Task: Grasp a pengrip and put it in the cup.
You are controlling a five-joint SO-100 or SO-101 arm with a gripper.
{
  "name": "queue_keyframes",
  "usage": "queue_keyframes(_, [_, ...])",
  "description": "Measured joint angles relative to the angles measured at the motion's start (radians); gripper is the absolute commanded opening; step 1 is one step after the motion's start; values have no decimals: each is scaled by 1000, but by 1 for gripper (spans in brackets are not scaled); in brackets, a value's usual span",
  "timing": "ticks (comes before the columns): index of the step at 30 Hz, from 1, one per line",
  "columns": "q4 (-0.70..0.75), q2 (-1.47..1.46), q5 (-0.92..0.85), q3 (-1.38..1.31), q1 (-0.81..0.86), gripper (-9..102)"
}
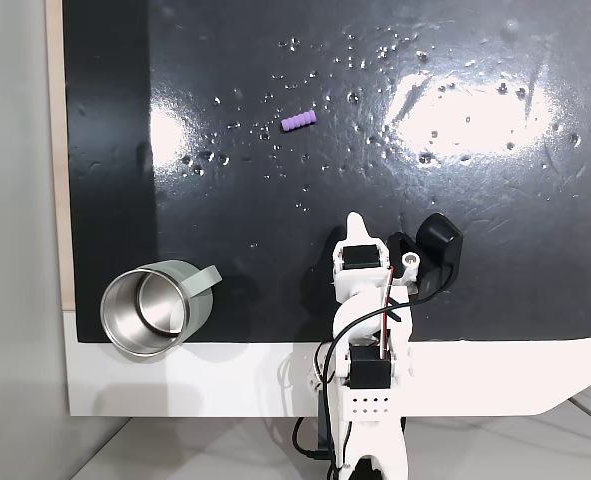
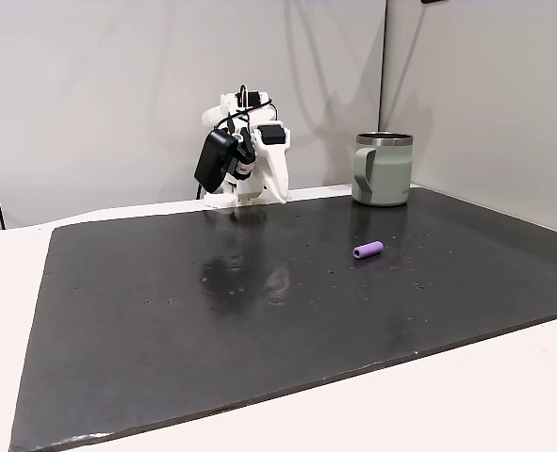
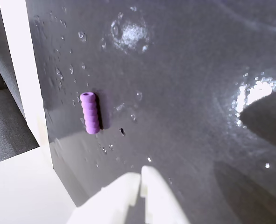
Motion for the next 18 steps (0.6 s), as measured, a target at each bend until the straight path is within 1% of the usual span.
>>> queue_keyframes(14, [0, 0, -12, 0, 0, 0])
queue_keyframes(18, [2, -32, -21, -72, -3, 0])
